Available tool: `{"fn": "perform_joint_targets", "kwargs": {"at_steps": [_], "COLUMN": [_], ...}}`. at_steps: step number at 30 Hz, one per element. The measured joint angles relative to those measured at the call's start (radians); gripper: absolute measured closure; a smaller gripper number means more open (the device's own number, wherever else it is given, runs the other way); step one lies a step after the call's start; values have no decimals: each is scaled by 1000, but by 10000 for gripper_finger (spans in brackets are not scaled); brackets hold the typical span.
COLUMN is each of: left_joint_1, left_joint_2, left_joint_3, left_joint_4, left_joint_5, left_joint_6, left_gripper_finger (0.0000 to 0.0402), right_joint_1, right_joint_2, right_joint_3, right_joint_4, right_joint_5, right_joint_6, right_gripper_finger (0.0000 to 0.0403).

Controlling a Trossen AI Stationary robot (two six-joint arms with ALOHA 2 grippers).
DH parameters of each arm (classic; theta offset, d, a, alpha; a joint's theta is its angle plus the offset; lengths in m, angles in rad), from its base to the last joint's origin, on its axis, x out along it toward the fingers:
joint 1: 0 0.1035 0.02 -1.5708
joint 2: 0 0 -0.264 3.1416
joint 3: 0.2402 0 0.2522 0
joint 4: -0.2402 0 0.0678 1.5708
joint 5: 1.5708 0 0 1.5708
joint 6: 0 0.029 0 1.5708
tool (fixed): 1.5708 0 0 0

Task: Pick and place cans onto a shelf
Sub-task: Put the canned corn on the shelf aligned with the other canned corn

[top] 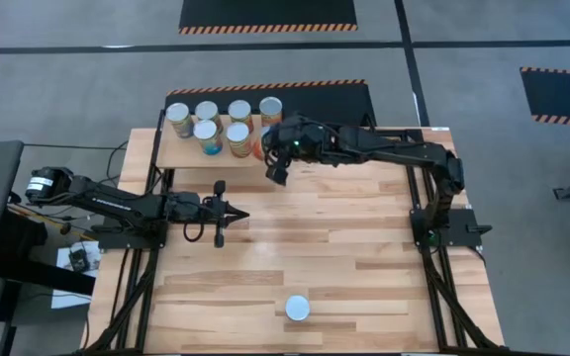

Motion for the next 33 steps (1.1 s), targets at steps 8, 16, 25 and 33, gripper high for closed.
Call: {"fn": "perform_joint_targets", "kwargs": {"at_steps": [8, 16, 25, 33], "left_joint_1": [0, 0, 0, 0], "left_joint_2": [0, 0, 0, 0], "left_joint_3": [0, 0, 0, 0], "left_joint_4": [-1, 0, 0, 1], "left_joint_5": [2, 21, 22, 22], "left_joint_6": [-1, -1, -1, -2], "left_gripper_finger": [401, 401, 401, 401], "right_joint_1": [-25, -56, -81, -82], "right_joint_2": [64, 112, 112, 112], "right_joint_3": [0, 3, 2, 2], "right_joint_4": [14, 22, 26, 26], "right_joint_5": [-27, -20, -17, -18], "right_joint_6": [-21, -41, -63, -63], "right_gripper_finger": [392, 392, 390, 345]}}
